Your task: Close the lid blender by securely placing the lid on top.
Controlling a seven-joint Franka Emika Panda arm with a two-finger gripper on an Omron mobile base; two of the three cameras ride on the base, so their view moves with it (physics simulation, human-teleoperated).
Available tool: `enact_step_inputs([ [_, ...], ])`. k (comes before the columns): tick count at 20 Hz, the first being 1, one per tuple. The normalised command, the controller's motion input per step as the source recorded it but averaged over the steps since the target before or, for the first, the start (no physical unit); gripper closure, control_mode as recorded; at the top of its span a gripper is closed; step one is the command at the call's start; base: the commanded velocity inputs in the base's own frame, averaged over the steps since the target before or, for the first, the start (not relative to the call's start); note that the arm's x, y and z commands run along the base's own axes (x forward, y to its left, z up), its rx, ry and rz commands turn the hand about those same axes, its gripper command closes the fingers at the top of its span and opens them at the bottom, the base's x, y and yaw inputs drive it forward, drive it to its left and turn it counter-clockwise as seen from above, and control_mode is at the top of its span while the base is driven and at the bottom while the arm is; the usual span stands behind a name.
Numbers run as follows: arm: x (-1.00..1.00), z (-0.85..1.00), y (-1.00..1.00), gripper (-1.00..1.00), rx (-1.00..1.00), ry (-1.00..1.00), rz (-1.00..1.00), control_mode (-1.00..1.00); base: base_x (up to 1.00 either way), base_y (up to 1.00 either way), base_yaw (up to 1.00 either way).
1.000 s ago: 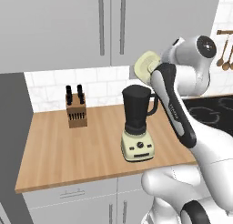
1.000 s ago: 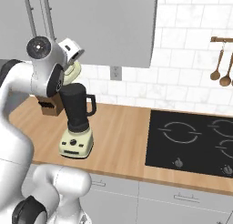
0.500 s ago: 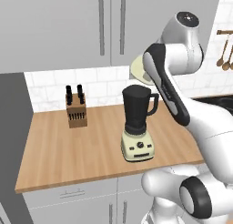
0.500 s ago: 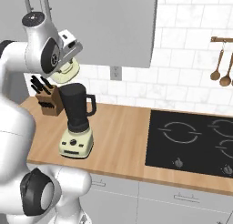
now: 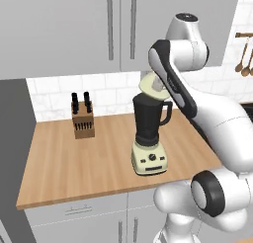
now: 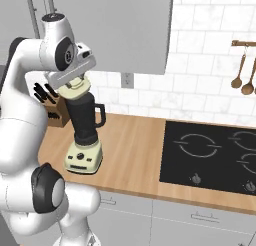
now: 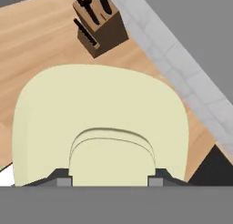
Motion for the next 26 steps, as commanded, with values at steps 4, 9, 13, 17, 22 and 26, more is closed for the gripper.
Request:
enact_step_inputs([
  [4, 0.15, -0.04, 0.02, 1.00, -0.03, 0.17, 0.00, -1.00, 0.00, 0.00, 0.00],
  [9, 0.21, -0.13, 0.05, 1.00, -0.06, 0.10, 0.00, -1.00, 0.00, 0.00, 0.00],
  [13, 0.12, -0.43, 0.10, 1.00, -0.08, 0.08, 0.00, -1.00, 0.00, 0.00, 0.00],
  [17, 0.14, -0.43, 0.07, 1.00, -0.01, 0.05, 0.00, -1.00, 0.00, 0.00, 0.00],
  [22, 0.16, -0.22, 0.01, 1.00, 0.01, 0.00, 0.00, -1.00, 0.00, 0.00, 0.00],
  [26, 0.28, -0.07, 0.00, 1.00, 0.01, 0.00, 0.00, -1.00, 0.00, 0.00, 0.00],
])
